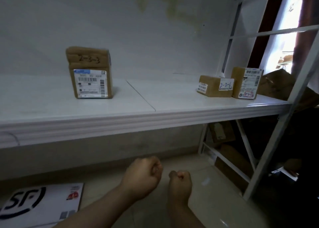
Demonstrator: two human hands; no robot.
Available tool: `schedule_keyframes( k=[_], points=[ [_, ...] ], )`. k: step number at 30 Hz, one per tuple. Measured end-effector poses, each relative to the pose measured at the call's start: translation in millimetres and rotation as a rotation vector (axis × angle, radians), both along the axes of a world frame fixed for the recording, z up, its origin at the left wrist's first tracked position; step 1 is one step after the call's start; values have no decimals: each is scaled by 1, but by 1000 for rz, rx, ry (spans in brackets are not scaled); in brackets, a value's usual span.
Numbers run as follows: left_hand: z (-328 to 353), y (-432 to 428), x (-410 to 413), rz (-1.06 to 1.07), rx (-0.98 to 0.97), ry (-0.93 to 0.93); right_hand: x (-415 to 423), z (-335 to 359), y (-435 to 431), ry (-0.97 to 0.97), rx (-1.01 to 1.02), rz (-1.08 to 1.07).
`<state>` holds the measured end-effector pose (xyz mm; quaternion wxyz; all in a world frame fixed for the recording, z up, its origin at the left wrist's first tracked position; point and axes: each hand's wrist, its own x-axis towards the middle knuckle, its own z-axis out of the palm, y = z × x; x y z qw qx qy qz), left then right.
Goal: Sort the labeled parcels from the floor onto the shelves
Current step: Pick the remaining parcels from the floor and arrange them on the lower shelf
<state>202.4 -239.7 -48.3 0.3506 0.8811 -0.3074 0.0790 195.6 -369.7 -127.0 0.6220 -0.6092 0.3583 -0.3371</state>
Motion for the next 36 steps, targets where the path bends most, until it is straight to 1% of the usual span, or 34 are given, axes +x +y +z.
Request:
schedule_keyframes(
  k=[3,6,10,13,14,17,21,25,27,30,31,33,36],
  points=[
    [-33,21,-9,15,45,75,-20,-42,17,166,8,176],
    [-66,38,-19,31,66,167,-33,-74,22,417,-84,401],
    [-116,61,-30,48,87,338,-42,-94,20,600,-93,566],
    [-160,83,-42,94,86,455,-50,-108,22,834,-192,754],
    [-173,92,-44,119,102,488,-55,-113,24,884,-224,792],
    [-197,120,-36,182,240,586,-65,-131,34,947,-243,853],
    [-219,151,-22,327,197,777,-64,-140,56,1003,-220,960],
    [-238,167,-25,347,273,894,-53,-147,78,1015,-229,1008],
    [-244,171,-24,318,304,926,-44,-149,89,994,-301,1044],
    [-251,167,-22,268,355,948,-36,-157,99,1018,-439,1113],
    [-253,164,-21,254,371,950,-34,-164,100,1021,-462,1118],
    [-256,158,-21,221,418,936,-34,-175,101,1055,-442,1087],
    [-261,153,-20,189,494,898,-36,-190,103,1154,-520,1092]
  ],
)
